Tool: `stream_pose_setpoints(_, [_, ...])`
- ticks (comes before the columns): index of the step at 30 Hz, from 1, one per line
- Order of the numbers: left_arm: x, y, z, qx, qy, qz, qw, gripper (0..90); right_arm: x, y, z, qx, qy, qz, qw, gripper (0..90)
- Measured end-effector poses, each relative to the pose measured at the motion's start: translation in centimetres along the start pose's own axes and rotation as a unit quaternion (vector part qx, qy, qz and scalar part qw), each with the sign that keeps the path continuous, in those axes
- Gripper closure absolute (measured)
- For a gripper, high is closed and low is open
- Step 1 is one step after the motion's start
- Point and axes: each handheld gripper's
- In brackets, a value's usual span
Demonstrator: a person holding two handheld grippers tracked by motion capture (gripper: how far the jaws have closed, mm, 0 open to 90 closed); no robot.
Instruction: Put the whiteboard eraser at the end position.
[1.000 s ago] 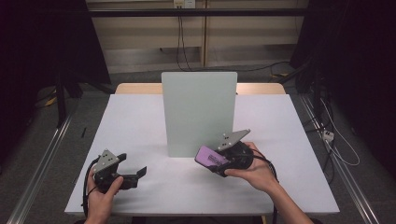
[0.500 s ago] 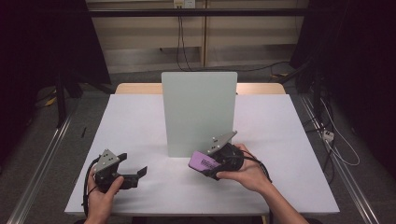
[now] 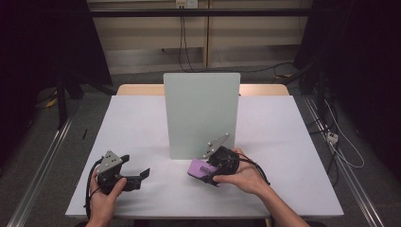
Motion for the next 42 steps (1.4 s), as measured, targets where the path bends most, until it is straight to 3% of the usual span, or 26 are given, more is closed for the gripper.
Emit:
stream_pose_setpoints(9, [0.0, -0.1, 0.0, 0.005, 0.001, 0.000, 1.0000, 5.4, -0.5, 0.2, 0.1, 0.005, 0.008, 0.012, 0.9999, 41.5])
stream_pose_setpoints(14, [0.1, -0.1, 0.0, 0.005, 0.003, 0.000, 1.0000, 5.4, -1.3, 0.1, 0.2, 0.006, 0.026, 0.038, 0.9989, 41.5])
stream_pose_setpoints(28, [0.1, -0.1, 0.1, 0.004, 0.000, 0.002, 1.0000, 5.4, -2.1, 0.0, 0.3, 0.004, 0.009, 0.035, 0.9993, 41.4])
stream_pose_setpoints(31, [0.0, -0.1, 0.0, 0.007, 0.000, -0.001, 1.0000, 5.4, -2.0, 0.0, 0.2, 0.007, 0.019, 0.033, 0.9993, 41.4])
stream_pose_setpoints(42, [0.0, -0.1, 0.0, 0.001, -0.006, 0.000, 1.0000, 5.4, -2.1, -0.3, 0.1, -0.006, 0.017, 0.026, 0.9995, 41.0])
Point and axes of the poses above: each handheld gripper's, and its own axes: x roughly backward along the jaws, y roughly out of its top, z roughly to its left, and after that the axes turned 3 degrees about -x, right-handed
